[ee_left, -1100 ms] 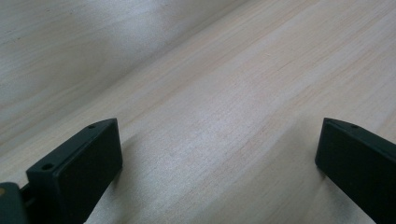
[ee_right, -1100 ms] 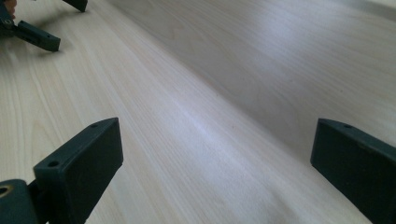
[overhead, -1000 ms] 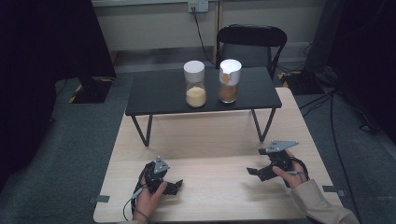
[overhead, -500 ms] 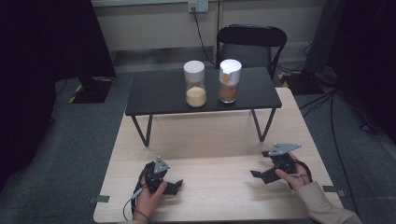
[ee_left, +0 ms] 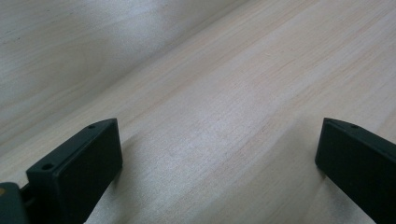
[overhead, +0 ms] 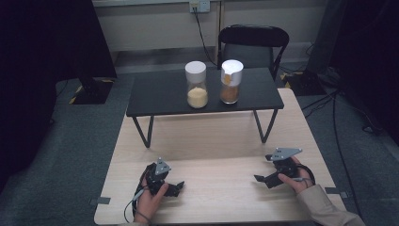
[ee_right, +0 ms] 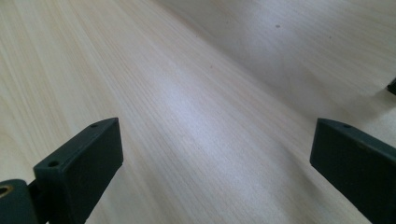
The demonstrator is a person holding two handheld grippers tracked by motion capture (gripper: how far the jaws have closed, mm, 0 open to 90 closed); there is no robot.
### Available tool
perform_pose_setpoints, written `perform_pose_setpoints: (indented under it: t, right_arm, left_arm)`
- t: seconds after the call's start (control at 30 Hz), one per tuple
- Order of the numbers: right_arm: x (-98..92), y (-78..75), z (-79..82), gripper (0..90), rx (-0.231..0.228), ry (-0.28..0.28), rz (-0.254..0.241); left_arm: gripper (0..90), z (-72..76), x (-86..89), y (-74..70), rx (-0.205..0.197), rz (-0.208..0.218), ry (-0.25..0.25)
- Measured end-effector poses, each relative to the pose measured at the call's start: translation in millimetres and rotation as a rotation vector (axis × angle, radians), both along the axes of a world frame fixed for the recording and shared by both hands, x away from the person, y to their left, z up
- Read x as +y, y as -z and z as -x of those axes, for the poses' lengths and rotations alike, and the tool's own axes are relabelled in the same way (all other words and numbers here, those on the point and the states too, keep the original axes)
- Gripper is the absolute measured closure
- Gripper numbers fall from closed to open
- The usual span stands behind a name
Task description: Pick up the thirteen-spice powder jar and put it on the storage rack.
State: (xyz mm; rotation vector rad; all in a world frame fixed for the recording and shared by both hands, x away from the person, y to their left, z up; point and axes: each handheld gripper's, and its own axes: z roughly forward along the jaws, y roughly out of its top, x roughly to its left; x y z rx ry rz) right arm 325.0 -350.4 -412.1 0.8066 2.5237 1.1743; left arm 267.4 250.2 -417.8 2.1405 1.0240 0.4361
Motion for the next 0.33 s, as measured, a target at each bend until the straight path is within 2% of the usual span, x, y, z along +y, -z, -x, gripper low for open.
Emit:
perform_pose_setpoints:
  t: [0.1, 0.17, 0.27, 0.33]
  right_arm:
    - [-2.3, 3.2, -1.6, 1.6, 0.009, -0.002, 0.003]
    - [-0.6, 2.6, 0.2, 1.6, -0.016, -0.010, 0.039]
    - [-2.6, 3.1, 0.8, 1.5, -0.022, -0.009, 0.036]
    - [3.2, 0.5, 0.1, 0.0, -0.010, -0.005, 0.074]
  left_arm:
    - [0.0, 0.0, 0.0, 0.0, 0.000, 0.000, 0.000]
    - [0.0, 0.0, 0.0, 0.0, 0.000, 0.000, 0.000]
    - [0.0, 0.0, 0.0, 0.0, 0.000, 0.000, 0.000]
    - [0.0, 0.0, 0.0, 0.0, 0.000, 0.000, 0.000]
